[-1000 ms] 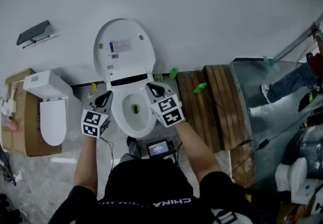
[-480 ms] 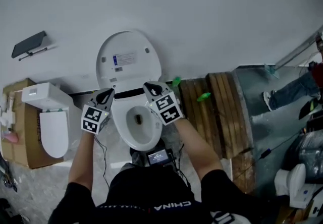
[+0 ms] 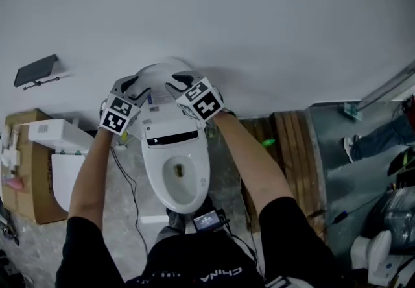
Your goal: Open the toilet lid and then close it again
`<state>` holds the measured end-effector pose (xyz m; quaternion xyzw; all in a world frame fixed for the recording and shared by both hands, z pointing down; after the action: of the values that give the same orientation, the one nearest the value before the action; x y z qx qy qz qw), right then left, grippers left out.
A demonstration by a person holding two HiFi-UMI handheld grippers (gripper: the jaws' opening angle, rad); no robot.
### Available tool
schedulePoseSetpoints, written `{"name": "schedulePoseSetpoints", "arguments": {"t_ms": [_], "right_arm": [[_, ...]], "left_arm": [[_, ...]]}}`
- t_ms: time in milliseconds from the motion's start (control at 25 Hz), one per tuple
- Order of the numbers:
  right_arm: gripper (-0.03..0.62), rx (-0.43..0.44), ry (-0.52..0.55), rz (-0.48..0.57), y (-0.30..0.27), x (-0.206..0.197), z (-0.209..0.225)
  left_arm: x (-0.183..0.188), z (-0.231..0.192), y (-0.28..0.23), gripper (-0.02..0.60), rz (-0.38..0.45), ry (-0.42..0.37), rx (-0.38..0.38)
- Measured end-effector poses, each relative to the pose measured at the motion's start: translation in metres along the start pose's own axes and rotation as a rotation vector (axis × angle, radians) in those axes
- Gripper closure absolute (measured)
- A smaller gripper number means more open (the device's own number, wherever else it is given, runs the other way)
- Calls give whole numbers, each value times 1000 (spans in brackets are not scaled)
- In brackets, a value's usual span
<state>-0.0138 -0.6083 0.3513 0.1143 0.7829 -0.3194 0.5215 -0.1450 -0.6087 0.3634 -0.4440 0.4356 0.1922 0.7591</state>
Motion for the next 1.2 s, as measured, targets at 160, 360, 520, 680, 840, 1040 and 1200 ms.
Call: {"name": "schedulePoseSetpoints", "arguments": {"t_ms": [160,360,520,680,840,1040,1200], "right_arm": [[441,52,74,-49,-36,12,11],[419,38,167,-113,-75,6,33],[418,79,179,-162,-96,2,42],[395,109,150,-200,-113,6,57],[387,141,153,-250,-119,3,57],[399,130,136,-238,-115,-2,52],[401,175,194,-235,-96,-2,42]], "left_arm": [[7,-46,-25,367,-36,-9,2],[-4,-72,-48,364,-103,-11,-65],[-11,-76,-58,365,-107,12,-108],[-9,-80,-59,367,-118,-16,-106],[-12,-82,-61,367,-177,-40,-114],[-12,-76,-62,367,-215,-86,-159],[-3,-66,-55,367,-172,-81,-181]]}}
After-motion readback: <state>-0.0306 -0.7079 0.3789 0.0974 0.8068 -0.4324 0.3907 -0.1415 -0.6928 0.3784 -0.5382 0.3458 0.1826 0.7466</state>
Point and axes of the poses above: the fingertips, and each gripper's own axes: y backward along the fingers, z to its right, x out of its top, the point moved 5 cm from there along y, backward along the fingers, and after that the axes turned 14 degrees about -x, right-handed, at the moved point
